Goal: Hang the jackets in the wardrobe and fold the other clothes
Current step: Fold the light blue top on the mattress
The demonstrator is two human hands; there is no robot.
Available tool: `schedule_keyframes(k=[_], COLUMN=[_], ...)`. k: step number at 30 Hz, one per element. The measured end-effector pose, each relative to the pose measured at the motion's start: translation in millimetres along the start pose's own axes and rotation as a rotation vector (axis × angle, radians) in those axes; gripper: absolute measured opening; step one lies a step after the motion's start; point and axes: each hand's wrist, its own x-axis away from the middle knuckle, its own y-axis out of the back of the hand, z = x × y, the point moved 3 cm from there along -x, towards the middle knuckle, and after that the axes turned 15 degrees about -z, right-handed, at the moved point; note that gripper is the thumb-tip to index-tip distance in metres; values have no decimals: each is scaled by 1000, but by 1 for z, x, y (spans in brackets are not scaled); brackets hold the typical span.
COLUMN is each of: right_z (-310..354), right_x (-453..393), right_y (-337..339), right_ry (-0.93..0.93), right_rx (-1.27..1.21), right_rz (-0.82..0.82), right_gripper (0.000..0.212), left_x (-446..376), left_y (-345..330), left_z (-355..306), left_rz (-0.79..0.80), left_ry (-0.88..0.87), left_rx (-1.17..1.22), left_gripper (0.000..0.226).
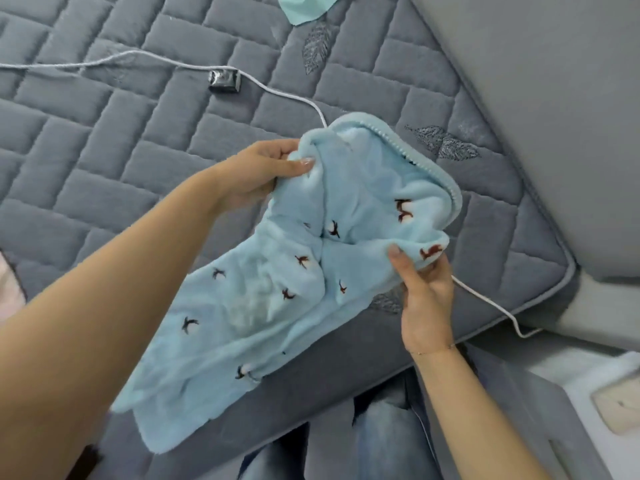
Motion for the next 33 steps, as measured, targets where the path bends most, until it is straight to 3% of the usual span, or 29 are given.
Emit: schedule_keyframes(k=[5,9,14,17,19,22,25,29,33], right_z=[-11,-62,-151,-206,-235,-254,-244,-200,-165], right_x=[115,192,260,277,280,276,271,258,229], right_y=[-40,-63,-74,-73,-71,-64,-57,-67,-129], right_ry=[258,332,477,859,979,929,843,683,848], right_rx=[73,209,602,967,1164,1364,1377,1240,1144], right_rz=[158,311,664,947,1131,1304,1406,1391,1364], right_gripper=[35,35,37,49,56,58,51,43,33], left_x=[105,173,248,282,299,329,366,402,405], left_y=[89,157,228,249,252,249,232,182,115], left_z=[25,76,177,249,286,322,347,357,356], left_rz=[-123,-219,-342,-470,-528,-622,-797,-1085,-1482], left_ry=[-88,-72,14,125,183,189,196,253,441], left_rx=[-17,55,201,210,277,444,641,633,701], left_gripper=[45,47,37,37,33,36,36,27,33])
